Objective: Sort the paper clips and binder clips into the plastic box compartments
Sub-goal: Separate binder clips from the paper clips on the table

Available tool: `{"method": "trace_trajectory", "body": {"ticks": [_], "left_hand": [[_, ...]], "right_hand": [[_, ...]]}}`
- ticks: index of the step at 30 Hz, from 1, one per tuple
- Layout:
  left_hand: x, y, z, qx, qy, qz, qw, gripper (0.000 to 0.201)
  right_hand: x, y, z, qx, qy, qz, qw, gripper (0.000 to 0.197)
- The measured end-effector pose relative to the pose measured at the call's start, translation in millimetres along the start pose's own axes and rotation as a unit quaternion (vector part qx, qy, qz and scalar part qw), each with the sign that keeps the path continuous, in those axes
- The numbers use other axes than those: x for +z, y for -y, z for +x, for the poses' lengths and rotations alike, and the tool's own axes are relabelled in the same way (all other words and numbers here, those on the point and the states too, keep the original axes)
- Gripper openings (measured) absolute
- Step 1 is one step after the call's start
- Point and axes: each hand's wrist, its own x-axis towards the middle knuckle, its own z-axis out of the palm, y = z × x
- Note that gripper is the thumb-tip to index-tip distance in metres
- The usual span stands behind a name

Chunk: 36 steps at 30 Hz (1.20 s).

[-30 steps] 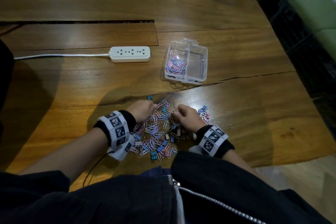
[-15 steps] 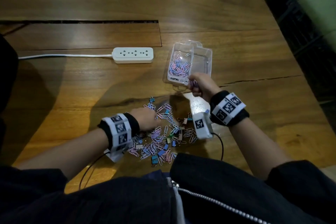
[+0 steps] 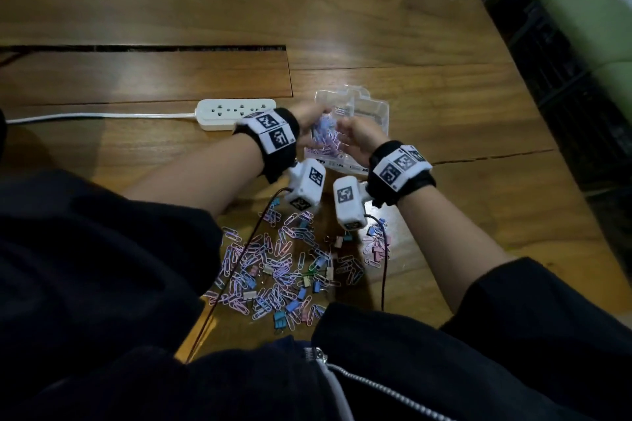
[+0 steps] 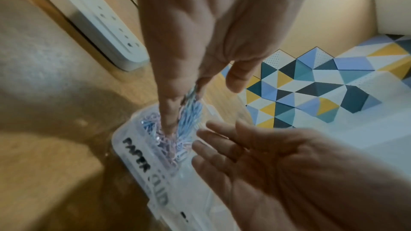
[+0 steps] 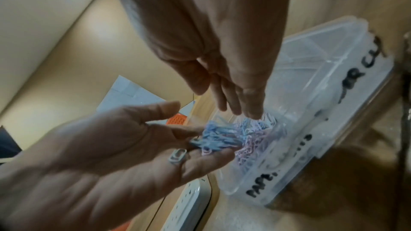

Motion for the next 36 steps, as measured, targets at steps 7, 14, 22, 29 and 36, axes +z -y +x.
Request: {"method": "trace_trajectory", "body": {"ticks": [7,14,22,29,36], "left_hand": [[0,19,7,0.031,0.027,-0.102,0.994,0.045],[-4,46,-13,0.159,0.003,0.110,0.981,0.022],[7,126,-30,0.156,0.041,0.707,0.689,0.053],[5,159,-42,0.205,-0.011,0.716,0.667,0.045],[4,165,-51,0.209,-0.013,0.680,0.703,0.026]], "right_hand": [[-32,-24,-24,-0.092,-0.032,-0.078,0.992,0.022],[-80,-88,-62,-0.089,-0.081,-0.268,0.956,0.025],[-94,-147,-81,-0.040,-0.120,-0.366,0.922,0.026],[-84,-154,-91,-0.073,-0.091,-0.423,0.899,0.036],[-85,-154,-90,-0.053,-0.087,-0.404,0.909,0.052]]}}
